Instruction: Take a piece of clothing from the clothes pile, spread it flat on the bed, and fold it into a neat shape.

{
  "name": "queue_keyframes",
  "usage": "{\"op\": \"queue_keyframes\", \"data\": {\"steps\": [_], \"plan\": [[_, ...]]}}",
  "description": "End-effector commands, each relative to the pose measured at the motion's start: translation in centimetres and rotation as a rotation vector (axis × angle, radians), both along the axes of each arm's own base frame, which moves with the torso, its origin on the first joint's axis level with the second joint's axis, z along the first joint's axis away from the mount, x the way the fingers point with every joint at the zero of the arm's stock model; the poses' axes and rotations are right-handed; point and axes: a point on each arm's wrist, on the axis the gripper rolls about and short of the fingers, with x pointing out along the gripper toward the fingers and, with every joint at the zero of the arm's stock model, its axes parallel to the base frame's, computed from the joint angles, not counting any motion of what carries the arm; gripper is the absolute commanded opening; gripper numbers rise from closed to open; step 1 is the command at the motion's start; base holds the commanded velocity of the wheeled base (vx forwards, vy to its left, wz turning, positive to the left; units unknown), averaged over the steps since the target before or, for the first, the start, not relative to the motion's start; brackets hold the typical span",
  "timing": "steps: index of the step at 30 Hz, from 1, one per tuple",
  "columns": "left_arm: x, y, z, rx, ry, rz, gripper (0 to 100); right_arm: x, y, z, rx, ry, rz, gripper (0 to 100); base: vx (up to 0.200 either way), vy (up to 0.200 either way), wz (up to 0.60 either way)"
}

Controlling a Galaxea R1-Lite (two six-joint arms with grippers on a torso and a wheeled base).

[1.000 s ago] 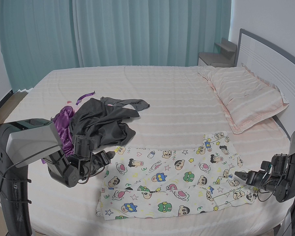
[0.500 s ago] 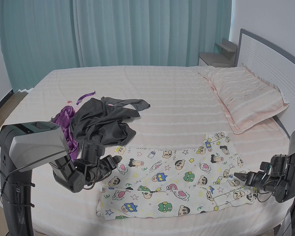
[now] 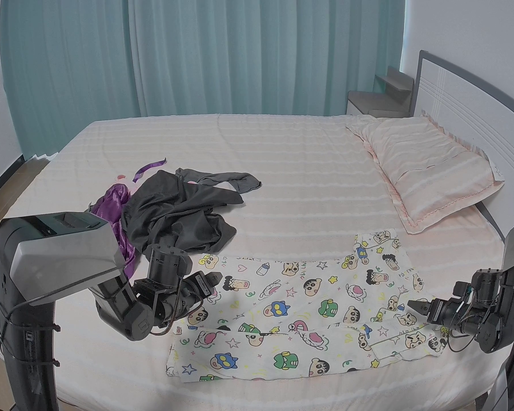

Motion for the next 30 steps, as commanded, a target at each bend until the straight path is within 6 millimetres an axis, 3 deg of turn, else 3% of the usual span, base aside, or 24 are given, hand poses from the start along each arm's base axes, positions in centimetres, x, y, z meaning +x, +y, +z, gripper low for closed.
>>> {"op": "queue_keyframes", "data": {"steps": [1,13,20,23,30], "plan": [[-0.2,-0.6,0.3,-0.016,-0.008,0.002,100,0.1,0.0,0.1,-0.001,-0.011,0.002,100,0.0,0.0,0.0],[-2.3,0.6,-1.0,0.008,0.065,0.017,100,0.0,0.1,0.0,-0.001,-0.008,0.007,100,0.0,0.0,0.0],[-3.5,1.1,-1.1,-0.012,0.065,0.028,100,0.0,0.1,0.1,-0.001,-0.01,0.007,100,-0.2,0.0,0.0],[-3.6,1.2,-1.1,-0.015,0.054,0.029,100,0.0,0.1,0.1,-0.001,-0.01,0.007,100,-0.2,0.0,0.0],[-2.6,1.7,-0.8,-0.029,0.024,0.055,100,0.0,0.1,0.1,-0.001,-0.013,0.007,100,0.0,0.0,0.0]]}}
